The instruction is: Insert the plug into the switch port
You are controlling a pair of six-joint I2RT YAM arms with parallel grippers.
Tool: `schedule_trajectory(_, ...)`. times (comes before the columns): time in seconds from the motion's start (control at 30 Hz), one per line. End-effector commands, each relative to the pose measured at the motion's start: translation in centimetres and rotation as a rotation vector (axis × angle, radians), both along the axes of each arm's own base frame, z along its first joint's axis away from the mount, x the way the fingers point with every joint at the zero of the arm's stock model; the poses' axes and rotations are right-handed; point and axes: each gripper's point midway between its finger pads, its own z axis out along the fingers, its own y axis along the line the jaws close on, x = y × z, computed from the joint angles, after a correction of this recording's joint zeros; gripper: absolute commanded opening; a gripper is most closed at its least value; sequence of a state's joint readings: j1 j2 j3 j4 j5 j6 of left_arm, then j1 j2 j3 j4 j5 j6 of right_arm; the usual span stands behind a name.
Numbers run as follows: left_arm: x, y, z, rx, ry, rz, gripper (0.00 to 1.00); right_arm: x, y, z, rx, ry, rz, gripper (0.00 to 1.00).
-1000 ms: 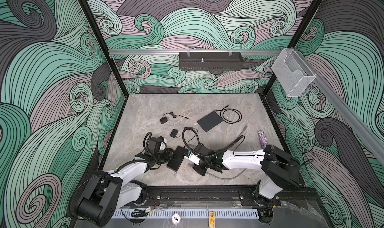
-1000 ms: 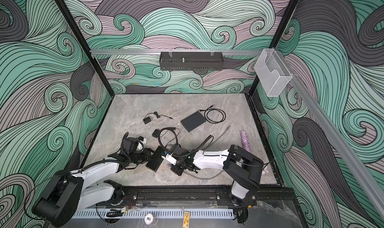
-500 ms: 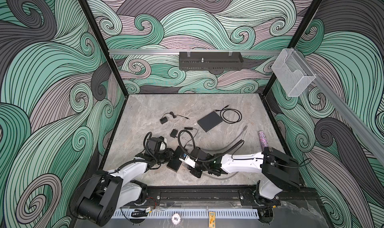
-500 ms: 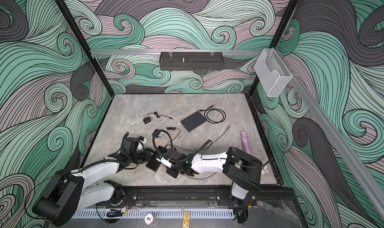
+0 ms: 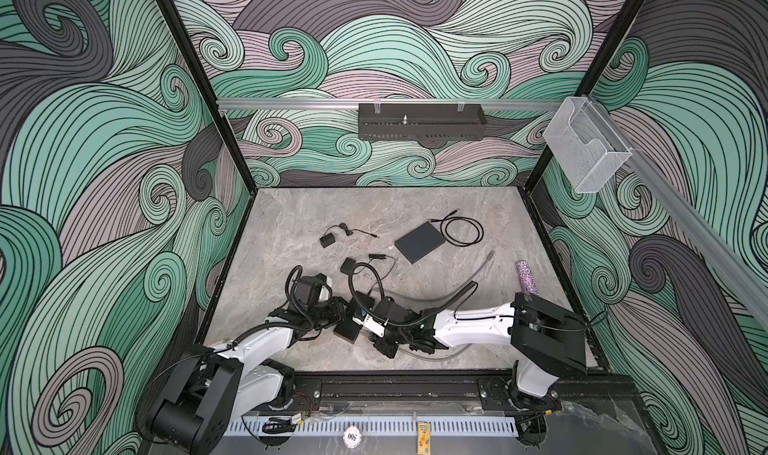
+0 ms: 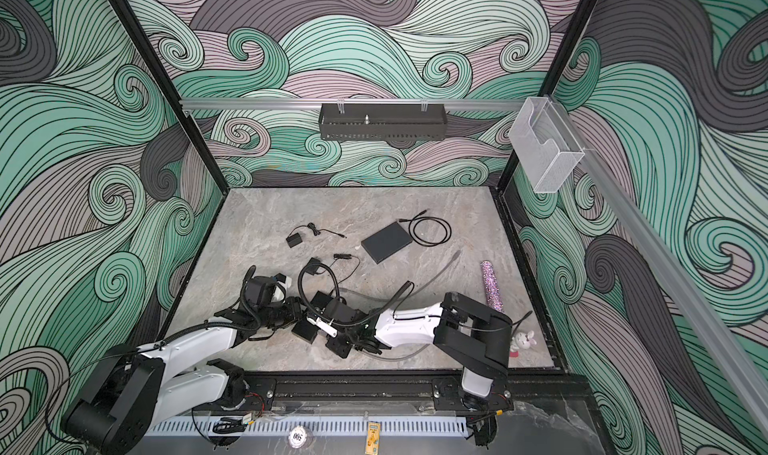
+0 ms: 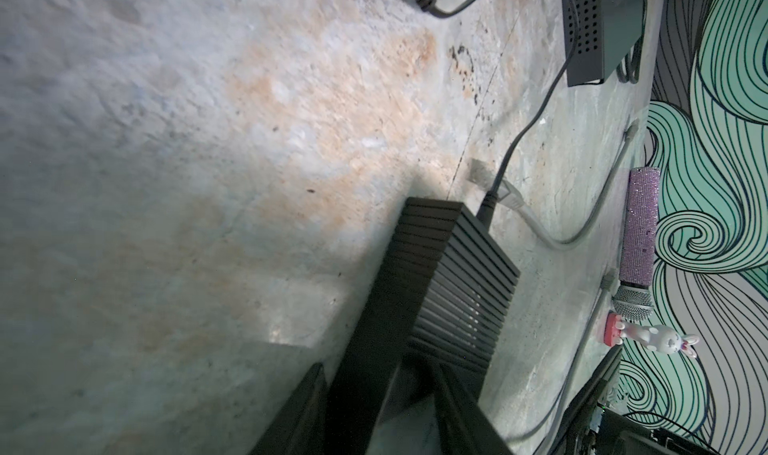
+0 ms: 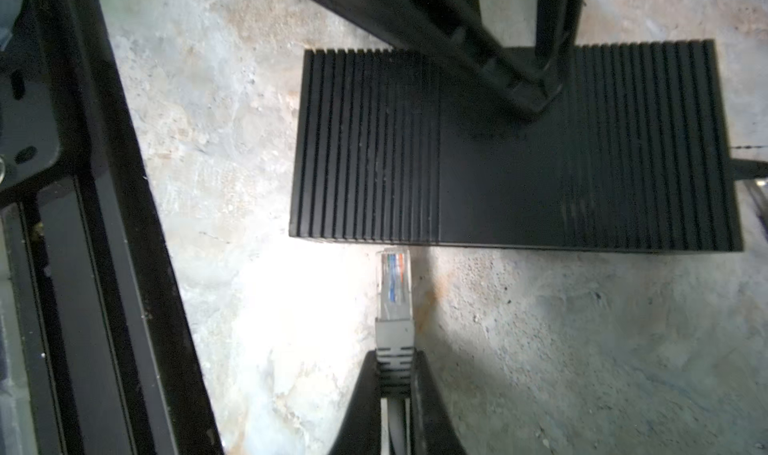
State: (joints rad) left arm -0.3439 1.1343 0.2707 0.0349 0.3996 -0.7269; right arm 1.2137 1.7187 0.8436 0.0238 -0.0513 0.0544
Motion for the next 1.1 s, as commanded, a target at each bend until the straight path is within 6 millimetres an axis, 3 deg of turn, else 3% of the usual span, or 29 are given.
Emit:
schedule_trajectory(0.0,-2.85,1.66,-3.19,0.085,0.132,0.026,0.47,0.37,1.07,0.4,0.028,-0.002,-0.017,0.0)
schedule_trajectory(1.07,-3.17,1.23,-3.49,0.044,0.157,0.039,0.47,-0.07,1.27,-0.36,0.027,0.043,-0.044,0.0)
